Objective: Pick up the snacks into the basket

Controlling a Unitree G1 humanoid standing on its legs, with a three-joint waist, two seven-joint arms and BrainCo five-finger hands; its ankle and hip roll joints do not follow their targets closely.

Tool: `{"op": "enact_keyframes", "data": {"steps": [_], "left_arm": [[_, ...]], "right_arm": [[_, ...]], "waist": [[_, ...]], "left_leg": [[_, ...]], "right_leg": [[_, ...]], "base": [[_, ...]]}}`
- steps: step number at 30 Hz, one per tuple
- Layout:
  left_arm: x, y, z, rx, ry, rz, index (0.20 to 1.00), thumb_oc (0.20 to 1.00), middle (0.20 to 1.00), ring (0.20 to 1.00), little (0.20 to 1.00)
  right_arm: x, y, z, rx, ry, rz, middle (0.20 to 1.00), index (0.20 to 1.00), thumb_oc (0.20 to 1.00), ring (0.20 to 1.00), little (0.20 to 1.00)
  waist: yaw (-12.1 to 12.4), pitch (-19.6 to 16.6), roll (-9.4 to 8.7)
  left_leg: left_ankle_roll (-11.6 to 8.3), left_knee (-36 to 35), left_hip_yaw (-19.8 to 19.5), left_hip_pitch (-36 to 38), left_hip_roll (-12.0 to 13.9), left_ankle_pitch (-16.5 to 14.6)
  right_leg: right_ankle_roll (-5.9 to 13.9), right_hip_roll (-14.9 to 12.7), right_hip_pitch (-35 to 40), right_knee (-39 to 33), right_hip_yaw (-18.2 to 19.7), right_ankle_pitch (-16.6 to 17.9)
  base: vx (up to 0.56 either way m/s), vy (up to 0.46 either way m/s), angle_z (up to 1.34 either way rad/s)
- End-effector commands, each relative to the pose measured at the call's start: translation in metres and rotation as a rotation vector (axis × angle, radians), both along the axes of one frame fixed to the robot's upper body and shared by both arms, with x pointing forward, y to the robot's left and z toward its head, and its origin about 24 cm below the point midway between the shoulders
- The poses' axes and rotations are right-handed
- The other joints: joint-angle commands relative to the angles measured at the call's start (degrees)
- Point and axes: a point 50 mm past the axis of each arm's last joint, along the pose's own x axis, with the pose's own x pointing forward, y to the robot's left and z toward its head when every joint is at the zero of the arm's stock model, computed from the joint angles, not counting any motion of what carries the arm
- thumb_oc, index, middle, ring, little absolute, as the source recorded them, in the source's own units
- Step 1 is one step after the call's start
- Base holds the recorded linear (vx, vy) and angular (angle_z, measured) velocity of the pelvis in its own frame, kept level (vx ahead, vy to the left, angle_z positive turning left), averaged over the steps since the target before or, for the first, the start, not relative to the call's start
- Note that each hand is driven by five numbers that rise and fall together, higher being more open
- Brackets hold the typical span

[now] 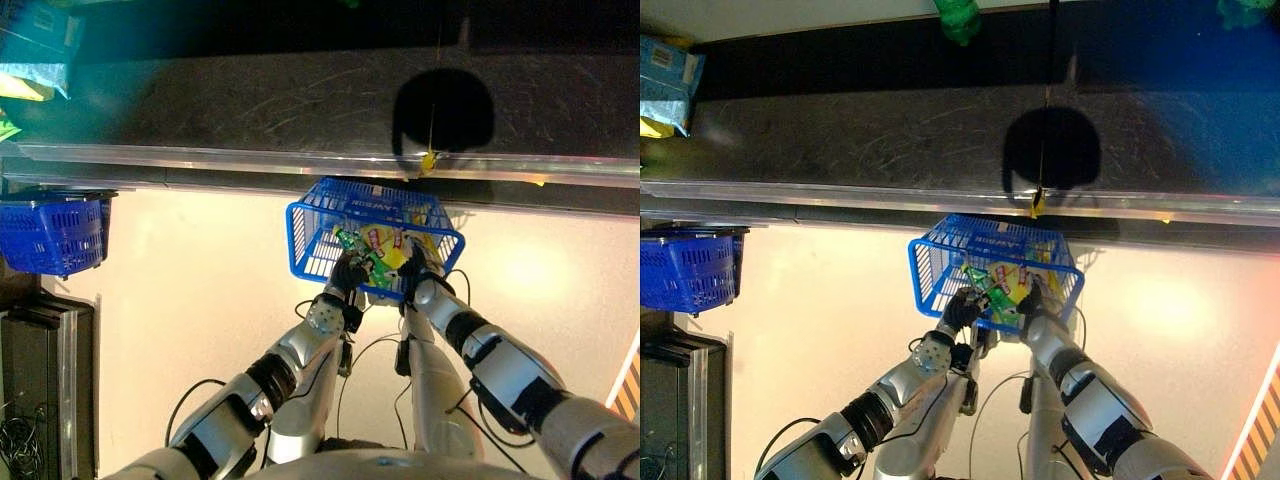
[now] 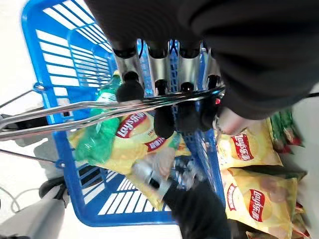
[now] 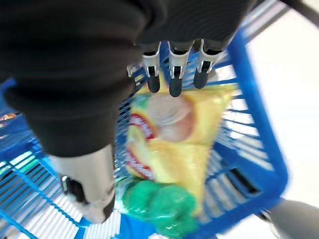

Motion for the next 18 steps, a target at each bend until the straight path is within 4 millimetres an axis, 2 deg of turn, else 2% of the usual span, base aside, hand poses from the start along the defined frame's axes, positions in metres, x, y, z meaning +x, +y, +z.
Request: {"op": "enact_keyframes", "data": {"steps": [1, 3, 6, 7, 8, 10, 11, 12, 13, 16, 17, 18], "left_arm": [[0.004, -0.033, 0.032, -0.063, -0.154, -0.078, 0.2, 0.2, 0.2, 0.2, 0.2], [0.007, -0.02, 0.018, -0.014, -0.109, -0.026, 0.2, 0.2, 0.2, 0.2, 0.2], [0.016, 0.01, 0.0, 0.091, -0.065, 0.07, 0.2, 0.2, 0.2, 0.2, 0.2], [0.016, 0.01, 0.0, 0.091, -0.064, 0.07, 0.2, 0.2, 0.2, 0.2, 0.2], [0.011, 0.033, -0.022, 0.109, 0.042, 0.149, 0.2, 0.2, 0.2, 0.2, 0.2], [0.003, 0.055, -0.044, 0.17, 0.133, 0.207, 0.2, 0.2, 0.2, 0.2, 0.2], [-0.003, 0.069, -0.056, 0.215, 0.188, 0.24, 0.2, 0.2, 0.2, 0.2, 0.2], [-0.021, 0.092, -0.081, 0.294, 0.301, 0.289, 0.2, 0.2, 0.2, 0.2, 0.2], [-0.021, 0.092, -0.081, 0.294, 0.301, 0.289, 0.2, 0.2, 0.2, 0.2, 0.2], [-0.062, 0.127, -0.117, 0.412, 0.521, 0.332, 0.2, 0.2, 0.2, 0.2, 0.2], [-0.089, 0.143, -0.133, 0.433, 0.636, 0.358, 0.2, 0.2, 0.2, 0.2, 0.2], [-0.09, 0.143, -0.133, 0.434, 0.636, 0.358, 0.2, 0.2, 0.2, 0.2, 0.2]], "right_arm": [[-0.012, -0.008, -0.014, 0.03, 0.073, -0.065, 1.0, 1.0, 1.0, 1.0, 1.0], [-0.022, -0.019, -0.022, 0.024, 0.105, -0.096, 1.0, 1.0, 1.0, 1.0, 1.0], [-0.05, -0.045, -0.041, 0.024, 0.184, -0.192, 1.0, 1.0, 1.0, 1.0, 1.0], [-0.05, -0.045, -0.042, 0.024, 0.185, -0.192, 1.0, 1.0, 1.0, 1.0, 1.0], [-0.067, -0.06, -0.051, 0.046, 0.221, -0.272, 1.0, 1.0, 1.0, 1.0, 1.0], [-0.087, -0.074, -0.06, 0.078, 0.259, -0.362, 1.0, 1.0, 1.0, 1.0, 1.0], [-0.098, -0.08, -0.065, 0.098, 0.279, -0.412, 1.0, 1.0, 1.0, 1.0, 1.0], [-0.12, -0.088, -0.075, 0.119, 0.324, -0.484, 1.0, 1.0, 1.0, 1.0, 1.0], [-0.12, -0.088, -0.075, 0.118, 0.325, -0.484, 1.0, 1.0, 1.0, 1.0, 1.0], [-0.151, -0.094, -0.088, 0.156, 0.398, -0.559, 1.0, 1.0, 1.0, 1.0, 1.0], [-0.171, -0.098, -0.095, 0.163, 0.449, -0.593, 1.0, 1.0, 1.0, 1.0, 1.0], [-0.171, -0.098, -0.095, 0.163, 0.45, -0.593, 1.0, 1.0, 1.0, 1.0, 1.0]], "waist": [[-0.81, -0.32, -0.97], [-1.32, -0.8, -1.68], [-2.35, -1.94, -3.08], [-2.38, -1.9, -3.07], [-2.89, -2.55, -3.71], [-3.47, -3.76, -4.32], [-3.74, -4.5, -4.59], [-4.21, -6.19, -5.21], [-4.22, -6.16, -5.2], [-5.07, -9.83, -6.68], [-5.28, -12.37, -7.3], [-5.28, -12.36, -7.3]], "left_leg": [[-4.16, -0.15, -1.62, -1.51, -1.01, 0.71], [-4.18, -0.15, -1.74, -0.7, -0.8, 0.47], [-4.11, -0.15, -1.82, 0.88, -0.58, -0.04], [-4.11, -0.15, -1.84, 0.95, -0.58, -0.06], [-4.0, -0.15, -1.82, 2.1, -0.54, -0.47], [-3.74, -0.15, -1.83, 3.14, -0.55, -0.83], [-3.67, -0.15, -1.75, 3.78, -0.54, -1.03], [-3.45, -0.15, -1.71, 5.25, -0.25, -1.63], [-3.45, -0.15, -1.72, 5.32, -0.25, -1.66], [-3.18, -0.15, -1.33, 7.99, 0.34, -2.75], [-3.1, -0.15, -1.07, 9.56, 0.73, -3.49], [-3.1, -0.15, -1.06, 9.62, 0.74, -3.52]], "right_leg": [[8.8, -6.14, 0.49, 0.88, 5.03, -1.71], [8.76, -6.04, 1.27, 0.91, 4.93, -1.94], [8.62, -5.76, 2.76, 1.01, 4.73, -2.4], [8.62, -5.77, 2.85, 1.0, 4.7, -2.42], [8.58, -5.67, 4.05, 1.06, 4.54, -2.74], [8.53, -5.57, 4.86, 1.14, 4.57, -2.98], [8.47, -5.4, 5.41, 1.17, 4.46, -3.17], [8.35, -5.14, 6.71, 1.33, 4.43, -3.69], [8.35, -5.14, 6.79, 1.31, 4.43, -3.71], [8.15, -4.58, 9.12, 1.5, 4.86, -4.62], [8.02, -4.27, 10.6, 1.65, 5.01, -5.25], [8.02, -4.27, 10.67, 1.63, 5.02, -5.26]], "base": [[0.02, -0.005, 0.05], [0.02, -0.01, 0.08], [0.03, -0.02, 0.1], [0.03, -0.027, 0.02], [0.04, -0.025, -0.01], [0.06, -0.024, 0.0], [0.11, -0.03, -0.01], [0.09, -0.024, -0.05], [0.11, -0.031, -0.07], [0.14, -0.036, -0.05], [0.15, -0.043, -0.13], [0.16, -0.03, -0.13]]}}
